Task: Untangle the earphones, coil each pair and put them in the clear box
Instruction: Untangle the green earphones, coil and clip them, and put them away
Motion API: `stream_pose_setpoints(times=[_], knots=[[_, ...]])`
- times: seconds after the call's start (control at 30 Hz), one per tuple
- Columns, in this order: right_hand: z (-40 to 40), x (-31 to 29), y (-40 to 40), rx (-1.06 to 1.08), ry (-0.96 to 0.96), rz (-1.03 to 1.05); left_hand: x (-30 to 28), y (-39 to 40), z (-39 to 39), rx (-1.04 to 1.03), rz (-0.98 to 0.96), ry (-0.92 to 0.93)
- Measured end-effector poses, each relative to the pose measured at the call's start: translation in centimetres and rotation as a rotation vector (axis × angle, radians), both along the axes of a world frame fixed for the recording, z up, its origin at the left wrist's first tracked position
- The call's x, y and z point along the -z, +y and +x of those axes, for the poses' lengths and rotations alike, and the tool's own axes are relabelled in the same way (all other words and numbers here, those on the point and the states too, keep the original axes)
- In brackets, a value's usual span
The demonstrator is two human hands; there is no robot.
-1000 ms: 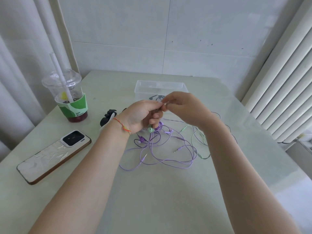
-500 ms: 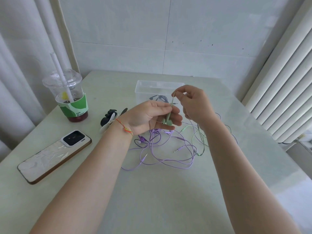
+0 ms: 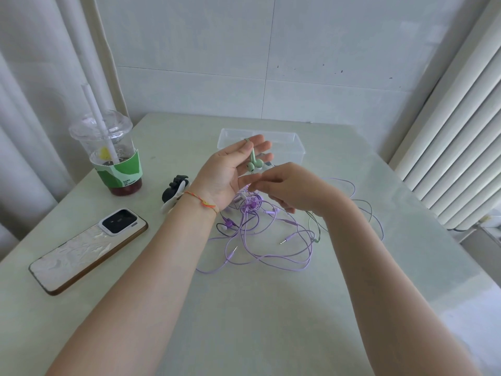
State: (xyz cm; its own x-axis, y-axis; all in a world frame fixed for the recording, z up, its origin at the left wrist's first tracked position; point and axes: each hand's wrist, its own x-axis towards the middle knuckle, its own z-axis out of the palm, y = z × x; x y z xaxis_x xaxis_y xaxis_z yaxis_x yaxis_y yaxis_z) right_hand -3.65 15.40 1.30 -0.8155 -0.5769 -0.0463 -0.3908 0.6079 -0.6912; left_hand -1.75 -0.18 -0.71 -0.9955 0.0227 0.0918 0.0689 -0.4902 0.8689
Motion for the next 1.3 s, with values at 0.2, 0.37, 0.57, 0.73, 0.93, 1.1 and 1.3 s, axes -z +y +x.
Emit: stream_pose_setpoints(times=[0.2, 0.37, 0.57, 0.73, 0.93, 1.1, 1.3], knots=[[0.3, -0.9, 0.2, 0.028, 0.06, 0.013, 0.9, -0.3, -0.4, -0.106, -0.332, -0.036], [0.0, -1.1, 0.4, 0.108, 0.214, -0.043, 1.0, 0.1, -0.4, -0.037, -0.473, -0.074], [-1.1, -1.3, 1.5, 0.265, 0.273, -0.223, -0.4, 0.4, 1.2, 0.297, -0.3, -0.11], [-1.0, -1.1, 1.5, 0.239, 0.185, -0.36, -1.0, 0.3, 1.9, 0.432, -0.263, -0.102], [-1.0, -0.3, 1.0, 0.23, 0.074, -0.371, -1.3, 0.4, 1.5, 0.334, 0.061, -0.073], [0.0, 0.2, 0.0, 0.085, -0.014, -0.13, -1.1, 0.2, 0.7, 0.137, 0.142, -0.048], [0.2, -0.1, -0.4, 0.023, 0.038, 0.029, -0.1, 0.1, 0.0, -0.047, -0.041, -0.018]])
